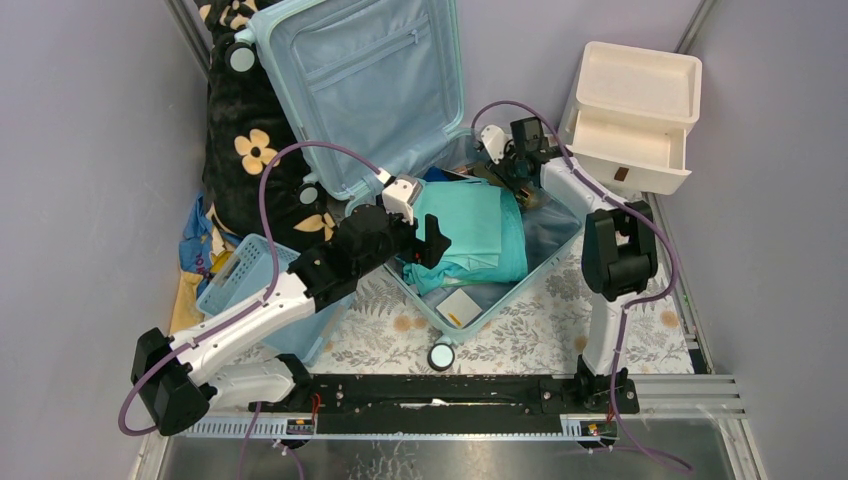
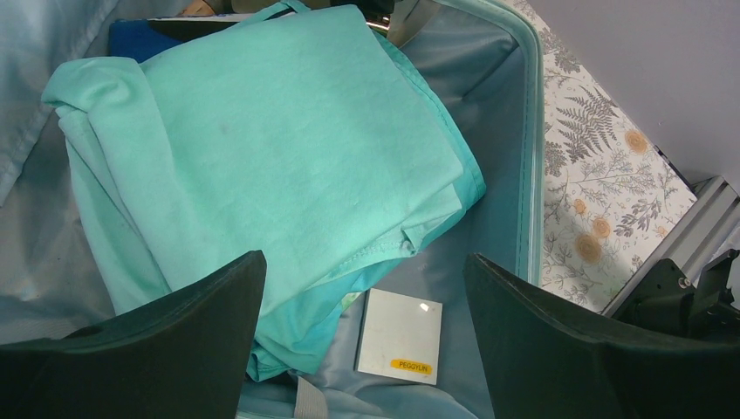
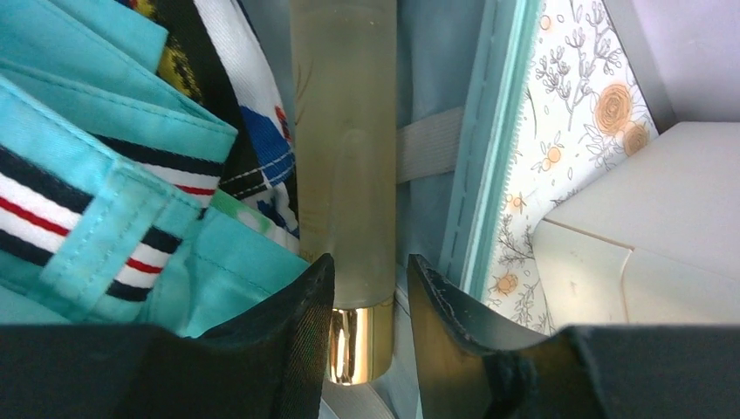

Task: Open, take out, and arrange the luggage
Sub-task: Pick up the personal item from the luggage.

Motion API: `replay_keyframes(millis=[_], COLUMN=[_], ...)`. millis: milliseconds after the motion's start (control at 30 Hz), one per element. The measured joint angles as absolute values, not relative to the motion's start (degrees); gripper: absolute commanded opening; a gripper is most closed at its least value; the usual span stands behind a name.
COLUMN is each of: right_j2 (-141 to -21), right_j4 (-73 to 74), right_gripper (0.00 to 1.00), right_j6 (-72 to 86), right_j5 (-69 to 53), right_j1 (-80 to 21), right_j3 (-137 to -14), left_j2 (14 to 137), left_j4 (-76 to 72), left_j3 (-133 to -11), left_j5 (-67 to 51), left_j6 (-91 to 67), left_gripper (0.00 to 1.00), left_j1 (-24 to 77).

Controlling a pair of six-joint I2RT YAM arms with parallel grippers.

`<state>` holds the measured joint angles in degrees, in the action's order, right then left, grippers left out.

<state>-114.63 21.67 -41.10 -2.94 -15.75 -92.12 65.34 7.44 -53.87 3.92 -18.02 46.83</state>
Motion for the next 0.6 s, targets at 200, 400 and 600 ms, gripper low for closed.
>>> replay_keyframes(millis=[200, 400, 600], right_j2=[-116.6, -117.6, -120.2], right_j4=[21.8, 22.0, 22.7], right_gripper=[0.45, 0.54, 0.57], right_j6=[-40.9, -40.6, -40.8], right_j5=[-3.9, -3.3, 0.1], right_j1=[-16.7, -16.6, -17.3], right_j3=[-92.8, -93.6, -95.2], left_j2=[65.3, 65.3, 65.2], left_j4=[7.4, 7.4, 7.4], left_j3=[-53.9, -53.8, -53.3], left_j5=[3.9, 3.9, 3.9], left_j6=[-18.0, -18.0, -18.0], left_gripper=[0.90, 0.91, 0.91], left_j1=[46.8, 46.8, 46.8])
